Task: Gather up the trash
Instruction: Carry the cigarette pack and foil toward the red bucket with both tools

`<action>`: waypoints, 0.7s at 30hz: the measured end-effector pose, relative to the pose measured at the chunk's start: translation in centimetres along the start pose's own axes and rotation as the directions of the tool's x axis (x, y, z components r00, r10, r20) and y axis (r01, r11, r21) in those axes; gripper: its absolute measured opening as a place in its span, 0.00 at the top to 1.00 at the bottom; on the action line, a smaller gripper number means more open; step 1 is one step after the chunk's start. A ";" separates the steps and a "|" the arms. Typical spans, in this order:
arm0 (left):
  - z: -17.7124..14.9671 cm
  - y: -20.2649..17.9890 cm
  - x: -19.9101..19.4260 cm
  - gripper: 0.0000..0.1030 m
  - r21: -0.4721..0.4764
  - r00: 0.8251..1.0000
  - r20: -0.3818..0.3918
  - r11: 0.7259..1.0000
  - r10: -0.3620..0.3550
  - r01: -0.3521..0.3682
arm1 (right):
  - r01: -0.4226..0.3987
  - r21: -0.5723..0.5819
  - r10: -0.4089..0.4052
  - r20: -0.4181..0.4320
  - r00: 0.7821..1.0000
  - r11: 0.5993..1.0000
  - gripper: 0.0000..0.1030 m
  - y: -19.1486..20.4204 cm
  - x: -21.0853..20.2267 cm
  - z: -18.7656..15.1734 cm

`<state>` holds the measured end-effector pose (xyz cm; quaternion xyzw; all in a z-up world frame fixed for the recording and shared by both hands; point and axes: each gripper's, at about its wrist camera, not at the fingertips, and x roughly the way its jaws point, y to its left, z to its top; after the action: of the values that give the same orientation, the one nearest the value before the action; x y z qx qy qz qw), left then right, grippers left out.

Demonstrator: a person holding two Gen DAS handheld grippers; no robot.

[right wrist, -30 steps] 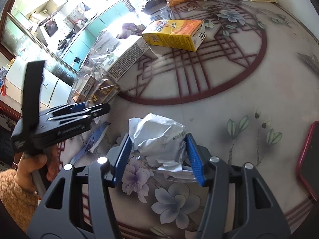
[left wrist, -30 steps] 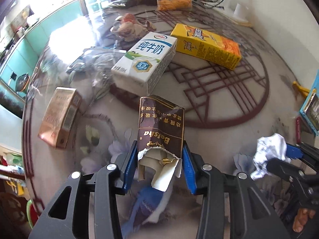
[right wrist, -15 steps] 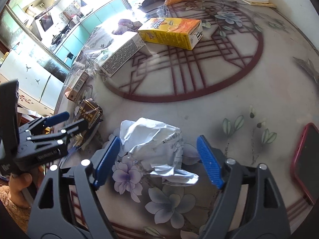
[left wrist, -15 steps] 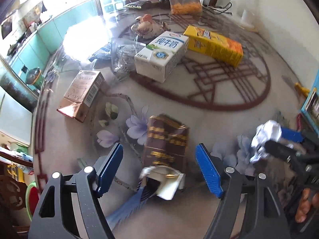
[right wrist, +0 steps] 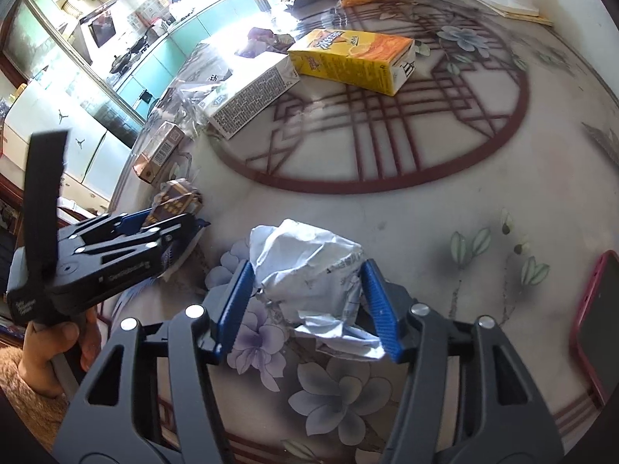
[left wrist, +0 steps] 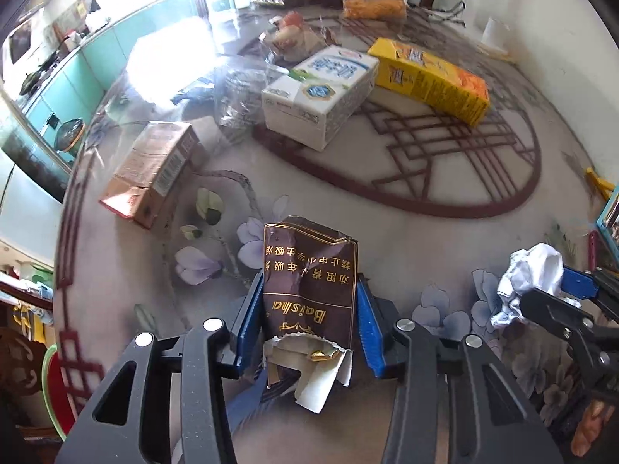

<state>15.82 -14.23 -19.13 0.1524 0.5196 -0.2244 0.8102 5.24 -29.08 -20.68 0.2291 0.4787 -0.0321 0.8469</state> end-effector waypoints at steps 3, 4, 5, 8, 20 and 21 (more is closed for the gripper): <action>-0.9 0.4 -1.6 0.59 -0.021 0.999 0.037 1.000 -0.006 0.007 | 0.002 -0.004 -0.002 0.001 1.000 1.000 0.45 0.1 0.0 -0.1; -1.3 0.5 -2.3 0.59 -0.026 0.999 0.048 1.000 -0.008 0.010 | 0.003 -0.008 -0.003 0.001 1.000 1.000 0.45 0.2 0.0 -0.1; -1.9 0.6 -3.2 0.59 -0.036 0.998 0.064 0.999 -0.014 0.016 | 0.005 -0.012 -0.005 0.000 1.000 1.000 0.45 0.3 0.0 -0.1; -3.7 1.2 -5.4 0.59 -0.073 0.994 0.105 0.997 -0.025 0.033 | 0.015 -0.024 -0.015 -0.002 1.000 1.000 0.45 0.6 -0.1 -0.3; -10.5 5.1 -9.3 0.58 -0.236 0.989 0.143 0.970 -0.021 0.055 | 0.054 -0.093 -0.055 -0.004 0.999 0.994 0.45 2.1 -0.5 -1.1; -11.0 5.4 -9.7 0.58 -0.238 0.989 0.148 0.970 -0.013 0.048 | 0.054 -0.096 -0.055 -0.004 0.998 0.994 0.45 2.2 -0.6 -1.3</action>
<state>6.69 -2.35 -14.77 0.0284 0.4848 -0.1827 0.8548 4.50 -26.67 -19.93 0.1754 0.4887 -0.0314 0.8541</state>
